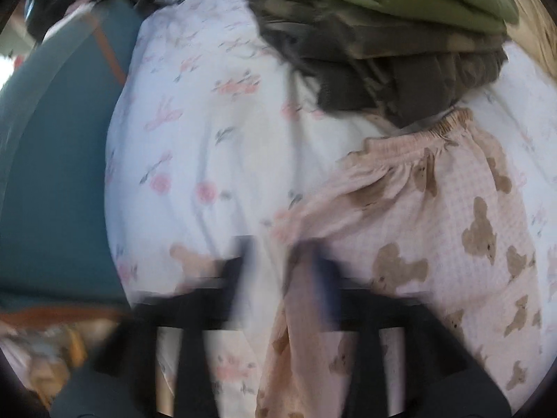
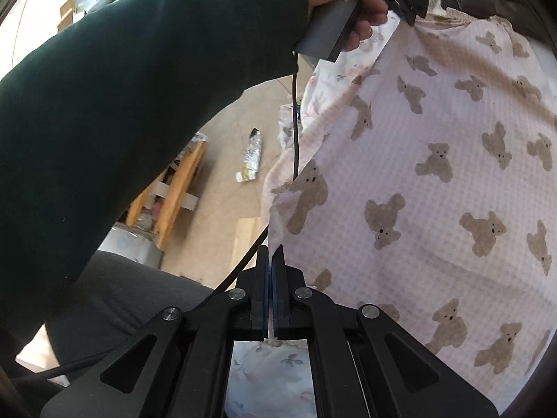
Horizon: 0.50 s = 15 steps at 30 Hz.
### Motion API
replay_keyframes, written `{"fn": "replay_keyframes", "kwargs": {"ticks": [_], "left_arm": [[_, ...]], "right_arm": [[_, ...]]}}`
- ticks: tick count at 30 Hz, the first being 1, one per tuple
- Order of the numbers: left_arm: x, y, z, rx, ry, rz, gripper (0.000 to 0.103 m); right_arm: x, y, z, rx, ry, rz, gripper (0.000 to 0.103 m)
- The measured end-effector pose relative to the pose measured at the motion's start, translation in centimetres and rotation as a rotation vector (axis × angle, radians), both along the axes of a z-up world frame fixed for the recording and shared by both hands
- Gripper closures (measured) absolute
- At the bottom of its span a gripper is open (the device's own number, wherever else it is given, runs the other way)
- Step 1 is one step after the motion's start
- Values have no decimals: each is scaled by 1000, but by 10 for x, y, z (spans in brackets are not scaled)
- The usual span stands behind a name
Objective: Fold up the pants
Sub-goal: 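Lift both hems and carry them toward the waistband while both tools hold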
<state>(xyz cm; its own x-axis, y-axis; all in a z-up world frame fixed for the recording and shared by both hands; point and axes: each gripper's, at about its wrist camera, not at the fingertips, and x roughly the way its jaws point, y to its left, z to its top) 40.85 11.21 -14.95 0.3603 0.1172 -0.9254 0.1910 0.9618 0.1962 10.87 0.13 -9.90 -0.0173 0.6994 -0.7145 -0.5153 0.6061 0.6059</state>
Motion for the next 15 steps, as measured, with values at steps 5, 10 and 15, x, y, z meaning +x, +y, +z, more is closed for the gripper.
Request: {"fn": "replay_keyframes", "kwargs": {"ticks": [5, 10, 15], "left_arm": [[-58, 26, 51, -67, -70, -120, 27], [-148, 81, 93, -162, -128, -95, 15], [-223, 127, 79, -206, -88, -9, 15]], "right_arm": [[-11, 15, 6, -28, -16, 2, 103], [-19, 47, 15, -20, -39, 9, 103], [-26, 95, 0, -10, -12, 27, 103]]}}
